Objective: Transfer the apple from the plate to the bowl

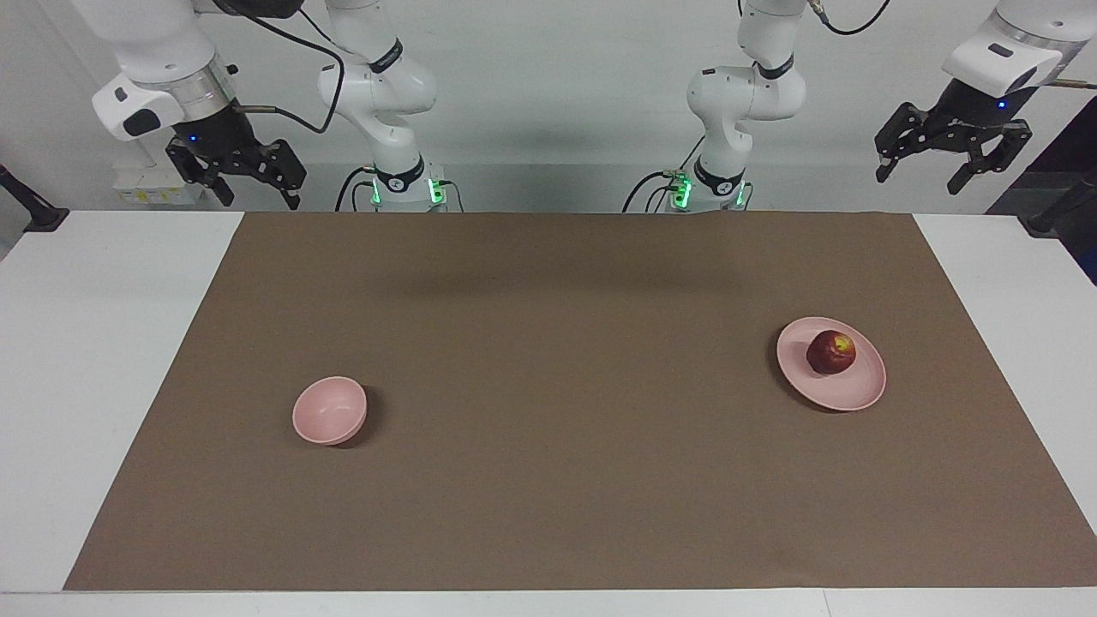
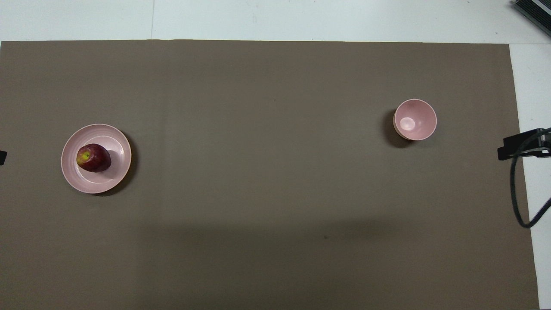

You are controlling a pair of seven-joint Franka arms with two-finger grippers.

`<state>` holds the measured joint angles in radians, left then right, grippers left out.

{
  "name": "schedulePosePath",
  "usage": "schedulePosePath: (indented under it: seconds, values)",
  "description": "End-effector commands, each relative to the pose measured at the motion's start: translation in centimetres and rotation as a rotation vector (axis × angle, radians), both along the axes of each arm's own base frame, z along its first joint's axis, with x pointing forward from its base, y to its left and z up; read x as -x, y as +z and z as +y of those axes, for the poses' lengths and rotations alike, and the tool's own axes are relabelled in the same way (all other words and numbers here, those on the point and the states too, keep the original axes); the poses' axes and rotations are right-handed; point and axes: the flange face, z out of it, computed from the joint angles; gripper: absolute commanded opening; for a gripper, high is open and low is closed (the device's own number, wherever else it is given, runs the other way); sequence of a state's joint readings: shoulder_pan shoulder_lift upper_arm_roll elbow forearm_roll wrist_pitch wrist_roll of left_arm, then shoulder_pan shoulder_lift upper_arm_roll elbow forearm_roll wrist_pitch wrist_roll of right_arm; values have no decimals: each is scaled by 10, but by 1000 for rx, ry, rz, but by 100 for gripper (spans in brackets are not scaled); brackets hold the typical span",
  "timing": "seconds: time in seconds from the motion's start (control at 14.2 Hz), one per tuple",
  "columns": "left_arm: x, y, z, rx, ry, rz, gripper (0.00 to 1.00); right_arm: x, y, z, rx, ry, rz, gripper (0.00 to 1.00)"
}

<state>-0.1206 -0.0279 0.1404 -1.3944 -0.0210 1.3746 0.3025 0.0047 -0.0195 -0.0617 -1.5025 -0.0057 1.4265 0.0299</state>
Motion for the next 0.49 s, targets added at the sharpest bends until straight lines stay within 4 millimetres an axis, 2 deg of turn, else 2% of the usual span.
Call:
schedulePosePath:
  seconds: [0.0,0.21,0.42]
  values:
    - [6,3,3,-1,1,5,100,6,1,1,-19,-13,-19,100]
    - [6,3,-6,7,-10,4,100,6,1,1,-19,-13,-19,100]
    - [8,3,-3,9,-2,11,100,6,1,1,-19,-13,-19,100]
